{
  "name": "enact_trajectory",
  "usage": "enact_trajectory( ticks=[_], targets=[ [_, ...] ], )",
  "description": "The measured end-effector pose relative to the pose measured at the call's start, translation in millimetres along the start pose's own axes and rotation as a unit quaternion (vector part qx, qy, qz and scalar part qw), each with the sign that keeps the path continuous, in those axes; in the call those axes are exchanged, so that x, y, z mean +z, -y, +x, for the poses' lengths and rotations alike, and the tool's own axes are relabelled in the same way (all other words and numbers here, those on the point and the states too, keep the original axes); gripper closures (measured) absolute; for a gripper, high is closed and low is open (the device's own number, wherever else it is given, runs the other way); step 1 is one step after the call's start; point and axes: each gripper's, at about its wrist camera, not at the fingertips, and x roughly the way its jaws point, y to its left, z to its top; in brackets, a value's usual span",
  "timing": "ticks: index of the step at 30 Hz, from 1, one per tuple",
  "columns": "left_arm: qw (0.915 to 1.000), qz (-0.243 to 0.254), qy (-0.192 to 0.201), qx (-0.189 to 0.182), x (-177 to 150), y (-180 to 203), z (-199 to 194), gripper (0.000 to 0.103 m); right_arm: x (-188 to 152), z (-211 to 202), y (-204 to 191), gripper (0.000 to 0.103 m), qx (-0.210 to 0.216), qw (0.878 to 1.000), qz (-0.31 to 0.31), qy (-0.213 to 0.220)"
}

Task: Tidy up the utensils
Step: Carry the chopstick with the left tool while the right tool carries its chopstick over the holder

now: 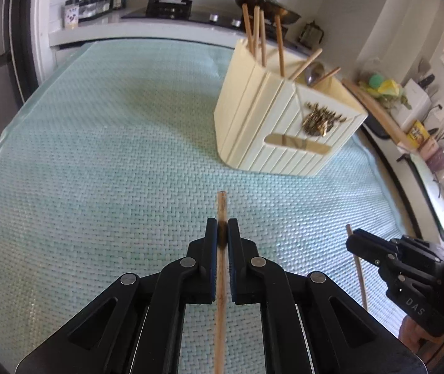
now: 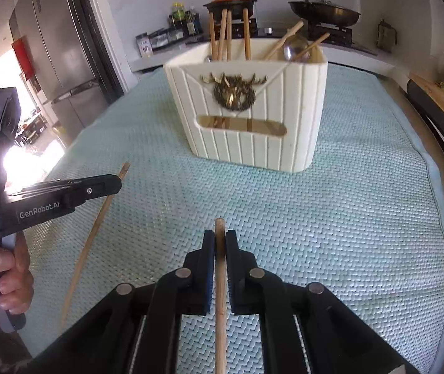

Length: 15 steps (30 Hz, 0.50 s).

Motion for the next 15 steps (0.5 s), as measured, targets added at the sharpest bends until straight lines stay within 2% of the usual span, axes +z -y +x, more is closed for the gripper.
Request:
enact_trajectory(
  ticks=[7,15],
  targets=[
    [0.9966,0.019,0.074,-0.032,17.6,8.0,-79.0,0.099,16.5,-83.4,-6.8,0.096,0.022,0.995,0.008,0.094],
    [0.9875,0.046,0.138,-0.06,19.1,33.8,-132.6,0.099,8.6,-156.3,-26.1,0.096,0.023,0.983,-0.004,0.184]
  ],
)
